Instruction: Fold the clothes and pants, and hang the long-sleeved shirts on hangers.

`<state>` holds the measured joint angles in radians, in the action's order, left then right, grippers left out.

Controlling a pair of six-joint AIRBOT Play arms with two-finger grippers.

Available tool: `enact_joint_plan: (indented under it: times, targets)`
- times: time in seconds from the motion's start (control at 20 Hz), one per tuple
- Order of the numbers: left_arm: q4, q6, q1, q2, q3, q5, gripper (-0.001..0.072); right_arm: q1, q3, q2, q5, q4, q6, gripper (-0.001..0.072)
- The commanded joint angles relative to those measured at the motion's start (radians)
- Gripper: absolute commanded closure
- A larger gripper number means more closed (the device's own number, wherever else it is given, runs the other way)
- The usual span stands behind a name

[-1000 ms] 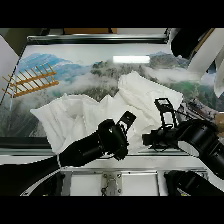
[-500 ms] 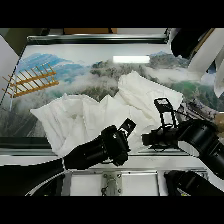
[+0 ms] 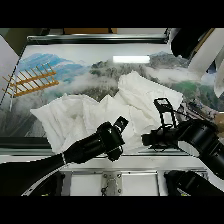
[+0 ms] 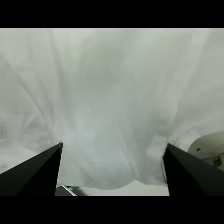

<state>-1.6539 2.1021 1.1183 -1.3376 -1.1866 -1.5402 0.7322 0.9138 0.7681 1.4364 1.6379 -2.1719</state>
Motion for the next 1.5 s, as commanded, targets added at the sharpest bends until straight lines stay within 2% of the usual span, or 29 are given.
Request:
enact_joint_plan:
  times: [0.0,0.1,0.2,0.3,0.5,0.65,0.7,0.75,0.9,1.0,1.2,1.35,1.45]
  targets:
    - [-0.012,0.001,-0.015,0.023,0.003,0.019,0.0052,0.001,0.000,-0.001,0.000,-0.001,0.000,0.0698]
    - [-0.042,0.017,-0.018,0.044,0.004,0.021,0.0053,0.000,0.000,-0.001,0.000,0.000,0.000,0.0699]
    - [-0.027,0.019,-0.032,0.045,0.009,0.016,0.0234,0.000,0.000,0.000,0.000,-0.001,0.000,0.0698]
    - [0.027,0.019,-0.033,0.045,0.043,0.042,0.0233,0.000,0.000,-0.001,0.000,-0.001,0.000,0.0698]
    - [-0.031,0.051,-0.036,0.046,0.066,0.049,0.0234,0.001,0.000,-0.001,0.000,-0.001,0.000,0.0698]
    - [-0.039,0.095,-0.039,0.045,0.066,0.112,0.0236,0.000,0.000,0.000,0.000,-0.001,0.000,0.0698]
    - [-0.039,0.113,-0.039,0.045,0.066,0.138,0.0360,0.000,0.000,0.000,0.000,-0.002,0.000,0.0698]
    - [-0.040,0.113,-0.039,0.045,0.066,0.170,0.0680,0.000,0.000,0.000,0.001,-0.001,0.000,0.0698]
    - [-0.056,0.106,-0.095,0.046,-0.014,0.173,0.0692,-0.018,0.005,0.000,0.004,0.021,0.091,0.0699]
    - [-0.056,0.039,-0.176,0.046,-0.163,0.154,0.0692,-0.106,0.078,0.019,0.028,0.041,0.195,0.0699]
    - [-0.057,-0.053,-0.282,0.046,-0.504,0.160,0.0693,-0.326,0.446,0.190,0.118,0.041,0.406,0.0699]
    - [-0.057,-0.064,-0.312,0.046,-0.642,0.138,0.0693,-0.329,0.669,0.294,0.135,0.034,0.419,0.0699]
    - [-0.076,-0.051,-0.299,0.048,-0.624,0.039,0.0693,-0.305,0.682,0.296,0.149,0.034,0.385,0.0699]
